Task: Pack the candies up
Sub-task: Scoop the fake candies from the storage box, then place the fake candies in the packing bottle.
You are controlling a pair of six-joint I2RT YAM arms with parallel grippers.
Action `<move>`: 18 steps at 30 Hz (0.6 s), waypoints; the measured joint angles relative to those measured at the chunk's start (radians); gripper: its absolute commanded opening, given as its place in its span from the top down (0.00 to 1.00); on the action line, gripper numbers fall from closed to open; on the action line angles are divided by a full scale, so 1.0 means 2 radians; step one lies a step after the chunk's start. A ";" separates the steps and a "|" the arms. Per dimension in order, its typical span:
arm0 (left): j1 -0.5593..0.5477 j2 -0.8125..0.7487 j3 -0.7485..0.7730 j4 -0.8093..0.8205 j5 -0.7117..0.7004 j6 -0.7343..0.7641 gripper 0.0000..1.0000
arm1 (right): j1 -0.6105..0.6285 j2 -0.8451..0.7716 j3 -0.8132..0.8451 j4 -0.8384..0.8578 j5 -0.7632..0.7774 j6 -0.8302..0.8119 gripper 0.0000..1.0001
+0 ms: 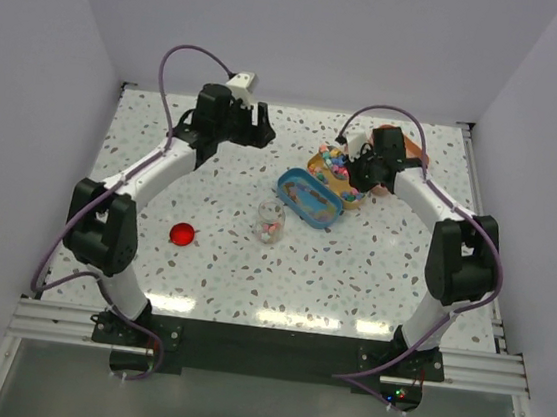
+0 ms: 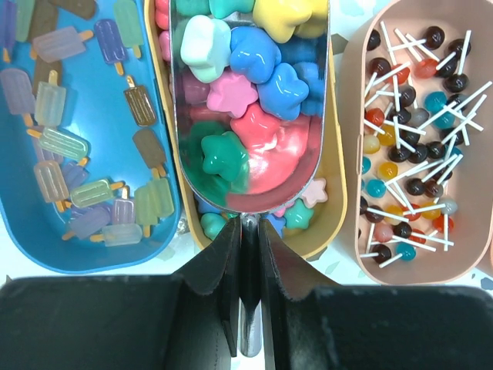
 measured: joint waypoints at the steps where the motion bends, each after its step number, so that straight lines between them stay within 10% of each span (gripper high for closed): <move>1: 0.002 -0.012 -0.006 -0.010 -0.006 0.005 0.23 | 0.000 0.000 0.001 0.000 -0.002 0.002 1.00; 18: 0.005 -0.232 -0.200 -0.066 -0.119 0.049 0.20 | 0.043 -0.080 0.021 -0.058 0.025 0.000 1.00</move>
